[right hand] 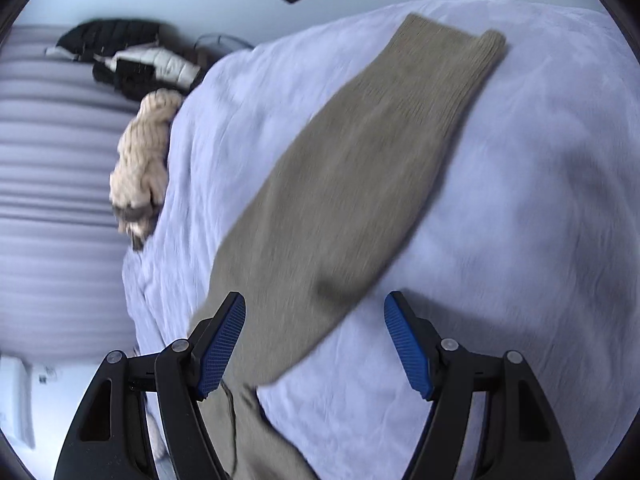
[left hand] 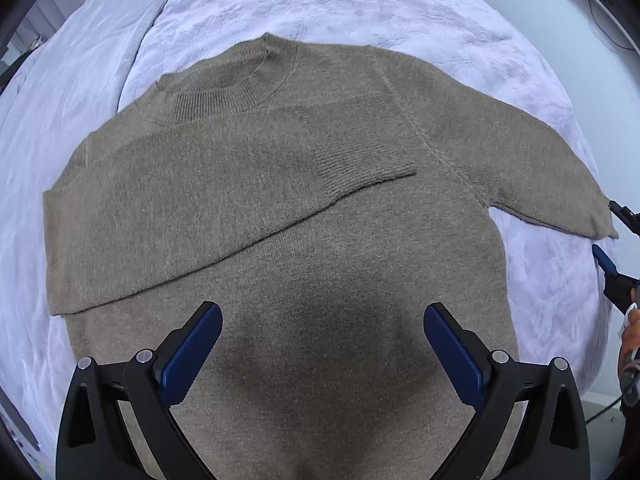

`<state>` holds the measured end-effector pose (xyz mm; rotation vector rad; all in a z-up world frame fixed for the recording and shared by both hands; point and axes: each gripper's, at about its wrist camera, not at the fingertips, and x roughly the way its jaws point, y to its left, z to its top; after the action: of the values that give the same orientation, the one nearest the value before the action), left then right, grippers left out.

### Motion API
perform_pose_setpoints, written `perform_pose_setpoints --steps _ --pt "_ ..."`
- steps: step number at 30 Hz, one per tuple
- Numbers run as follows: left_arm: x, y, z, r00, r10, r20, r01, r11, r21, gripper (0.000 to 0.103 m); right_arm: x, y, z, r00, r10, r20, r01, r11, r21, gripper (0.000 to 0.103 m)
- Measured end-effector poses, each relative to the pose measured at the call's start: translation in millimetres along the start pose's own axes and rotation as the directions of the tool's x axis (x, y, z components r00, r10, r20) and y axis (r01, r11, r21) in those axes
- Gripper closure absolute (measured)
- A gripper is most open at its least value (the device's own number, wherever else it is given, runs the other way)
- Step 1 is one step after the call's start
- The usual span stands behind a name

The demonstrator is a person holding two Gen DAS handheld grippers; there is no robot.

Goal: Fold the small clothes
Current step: 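Grasp the sleeve cuff with the right tool and lift it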

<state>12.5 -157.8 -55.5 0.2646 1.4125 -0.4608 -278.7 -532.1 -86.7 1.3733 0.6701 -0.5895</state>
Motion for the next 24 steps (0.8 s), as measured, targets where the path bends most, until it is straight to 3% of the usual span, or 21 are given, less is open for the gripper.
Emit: perform_pose_setpoints --steps 3,6,8,9,10,14,17,21,24 --pt "8.5 -0.1 4.3 1.0 0.01 -0.006 -0.01 1.0 -0.007 0.002 1.6 -13.4 14.3 0.997 0.06 0.037 -0.064 0.993 0.099 0.028" --pt "13.0 1.9 9.6 1.0 -0.005 0.001 0.005 1.0 -0.025 0.002 6.1 -30.0 21.3 0.983 0.167 0.077 -0.181 0.952 0.245 0.029" --pt "14.5 5.0 12.9 0.999 -0.042 0.011 0.043 0.998 -0.045 0.002 12.4 -36.8 24.4 0.969 0.231 0.088 -0.247 0.92 0.304 0.053" --pt "15.4 5.9 14.1 0.998 -0.063 0.015 0.064 0.997 -0.051 0.002 16.6 -39.6 24.1 0.958 0.274 0.086 -0.286 0.898 0.333 0.084" --pt "15.5 7.8 15.7 0.997 -0.08 0.019 0.081 0.995 -0.057 0.002 19.1 -40.3 22.9 0.947 0.309 0.083 -0.319 0.881 0.349 0.095" --pt "14.4 19.4 22.1 0.995 -0.089 0.032 0.091 0.994 -0.059 0.002 18.7 -17.4 17.1 0.907 0.415 0.063 -0.415 0.864 0.284 0.095" --pt "12.2 35.3 26.3 0.996 -0.073 0.043 0.076 0.994 -0.076 0.002 23.2 27.2 12.5 0.863 0.505 -0.018 -0.494 0.851 0.178 0.095" --pt "9.6 74.8 25.4 0.996 -0.046 0.075 0.058 0.984 -0.168 0.002 40.6 109.2 -6.0 0.828 0.526 -0.195 -0.539 0.842 -0.015 0.095" --pt "8.1 103.4 19.6 0.995 -0.038 0.087 0.058 0.969 -0.242 0.002 66.8 181.9 -43.9 0.811 0.472 -0.347 -0.553 0.812 -0.187 0.095"
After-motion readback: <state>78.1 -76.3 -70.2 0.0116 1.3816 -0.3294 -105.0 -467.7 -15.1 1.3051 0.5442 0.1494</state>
